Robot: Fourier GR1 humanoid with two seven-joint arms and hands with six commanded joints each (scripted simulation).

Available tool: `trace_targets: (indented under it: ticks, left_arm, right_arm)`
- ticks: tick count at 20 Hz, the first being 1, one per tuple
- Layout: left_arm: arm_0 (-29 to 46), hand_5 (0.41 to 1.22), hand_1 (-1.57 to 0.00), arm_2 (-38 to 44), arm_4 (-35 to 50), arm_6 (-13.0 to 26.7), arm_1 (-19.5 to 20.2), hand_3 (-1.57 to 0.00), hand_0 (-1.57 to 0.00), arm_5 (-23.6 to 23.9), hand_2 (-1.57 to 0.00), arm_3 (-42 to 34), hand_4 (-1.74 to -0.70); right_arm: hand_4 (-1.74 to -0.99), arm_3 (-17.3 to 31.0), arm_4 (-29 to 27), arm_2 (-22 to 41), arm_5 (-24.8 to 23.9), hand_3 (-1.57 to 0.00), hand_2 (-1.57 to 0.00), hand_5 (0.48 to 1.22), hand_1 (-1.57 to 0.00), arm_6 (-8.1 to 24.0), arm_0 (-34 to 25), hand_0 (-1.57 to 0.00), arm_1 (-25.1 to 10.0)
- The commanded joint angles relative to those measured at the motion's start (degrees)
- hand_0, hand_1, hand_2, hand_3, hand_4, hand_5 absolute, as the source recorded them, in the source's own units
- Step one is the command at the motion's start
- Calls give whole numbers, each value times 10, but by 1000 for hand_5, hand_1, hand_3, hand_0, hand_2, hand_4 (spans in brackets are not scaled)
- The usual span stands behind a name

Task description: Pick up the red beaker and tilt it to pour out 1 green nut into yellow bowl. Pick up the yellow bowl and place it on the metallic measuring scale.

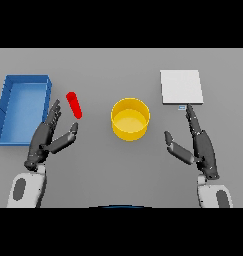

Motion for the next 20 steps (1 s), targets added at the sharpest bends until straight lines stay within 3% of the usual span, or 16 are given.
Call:
trace_targets:
  ticks: [1,6,7,13,20]
  left_arm:
    - [-18,713,1,4,1,-6,-3,1,1,-1,1,25,-1331]
    - [-85,739,1,20,-5,-18,-4,1,1,2,1,107,-1382]
    - [-98,738,1,26,-10,-24,-3,1,1,7,1,138,-1376]
    - [-175,714,1,56,-5,-41,-11,1,1,15,1,249,-1333]
    - [-239,703,1,67,-13,-60,-9,1,1,19,1,318,-1311]
  right_arm:
    - [-1280,-4,-1,1,0,1,1,679,1,1,3,1,2]
    - [-1312,2,-14,-12,2,1,1,681,1,6,-3,1,-3]
    - [-1321,-3,-18,-12,5,1,1,683,1,-2,4,1,-3]
    - [-1338,-1,-19,-18,2,1,1,688,1,23,-10,1,-6]
    - [-1329,3,-29,-20,5,1,1,684,1,12,-6,1,-2]
